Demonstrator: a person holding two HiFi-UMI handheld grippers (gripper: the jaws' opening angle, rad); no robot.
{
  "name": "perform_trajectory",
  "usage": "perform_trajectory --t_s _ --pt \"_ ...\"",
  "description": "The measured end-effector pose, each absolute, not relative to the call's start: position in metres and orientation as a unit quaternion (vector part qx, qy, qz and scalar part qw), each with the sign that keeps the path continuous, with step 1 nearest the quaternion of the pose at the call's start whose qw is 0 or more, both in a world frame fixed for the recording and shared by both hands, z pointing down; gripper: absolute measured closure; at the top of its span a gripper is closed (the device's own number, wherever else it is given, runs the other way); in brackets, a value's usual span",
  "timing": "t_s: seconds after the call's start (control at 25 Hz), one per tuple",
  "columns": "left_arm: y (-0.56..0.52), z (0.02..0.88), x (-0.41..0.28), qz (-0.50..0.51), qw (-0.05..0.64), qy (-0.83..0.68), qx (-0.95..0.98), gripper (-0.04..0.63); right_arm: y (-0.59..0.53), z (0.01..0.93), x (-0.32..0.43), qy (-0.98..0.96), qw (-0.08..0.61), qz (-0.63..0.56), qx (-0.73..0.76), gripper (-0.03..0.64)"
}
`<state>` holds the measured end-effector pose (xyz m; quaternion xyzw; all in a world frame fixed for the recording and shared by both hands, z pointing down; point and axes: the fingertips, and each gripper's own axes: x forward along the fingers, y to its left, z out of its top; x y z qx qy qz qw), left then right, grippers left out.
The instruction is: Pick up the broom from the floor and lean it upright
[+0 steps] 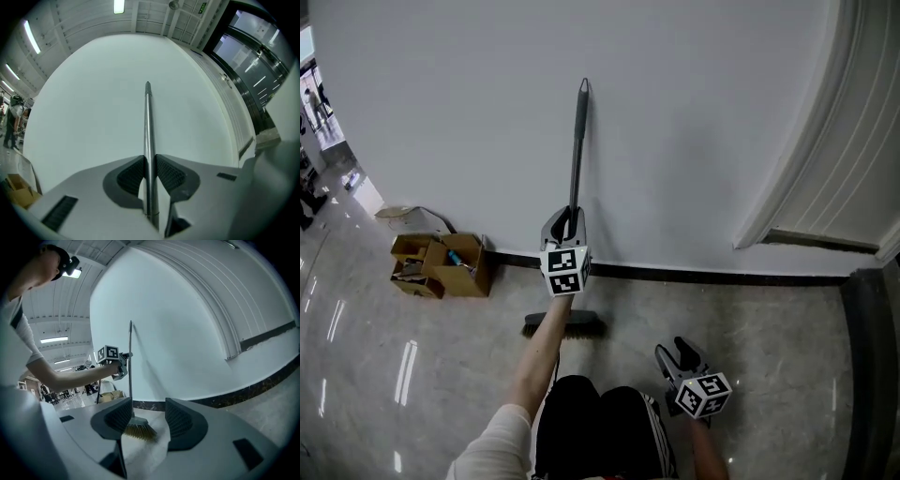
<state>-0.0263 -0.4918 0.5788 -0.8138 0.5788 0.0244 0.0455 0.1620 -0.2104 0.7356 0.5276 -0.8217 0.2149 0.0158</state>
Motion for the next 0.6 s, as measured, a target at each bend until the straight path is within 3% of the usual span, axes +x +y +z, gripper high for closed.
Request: perform_trajectory --t_s 0.6 --pt "-0.503 0.57 -0.022 0.038 0.076 0.594 -0.8 0.463 -0.217 0.761 0.182 -0.801 0.001 0.235 0.551 0.391"
